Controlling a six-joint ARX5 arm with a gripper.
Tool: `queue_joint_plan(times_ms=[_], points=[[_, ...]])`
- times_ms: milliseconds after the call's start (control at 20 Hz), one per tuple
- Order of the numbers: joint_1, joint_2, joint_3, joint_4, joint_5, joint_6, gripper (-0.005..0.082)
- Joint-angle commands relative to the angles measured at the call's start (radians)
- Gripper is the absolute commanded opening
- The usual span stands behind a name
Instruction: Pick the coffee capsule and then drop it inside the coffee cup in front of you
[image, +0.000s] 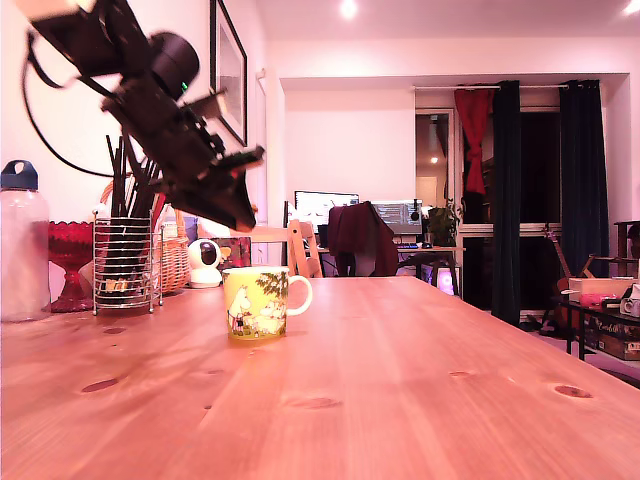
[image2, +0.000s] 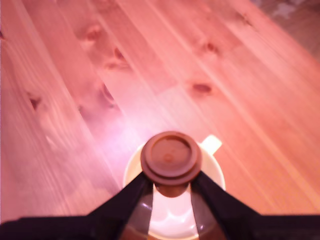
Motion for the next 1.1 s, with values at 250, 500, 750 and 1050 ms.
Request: queue_joint_plan(times_ms=[250,500,750,1050], points=[[0.005,0.106,0.118,-0.115,0.014,0.013,0.0115],[0.005,0.123,0.119,-0.142,0.024,0.016,0.0115],[0.005,0.124,0.121,-0.185,0.024,0.024,0.0115],[0.005,0.124,0.121,-0.187,0.024,0.026,0.0115]])
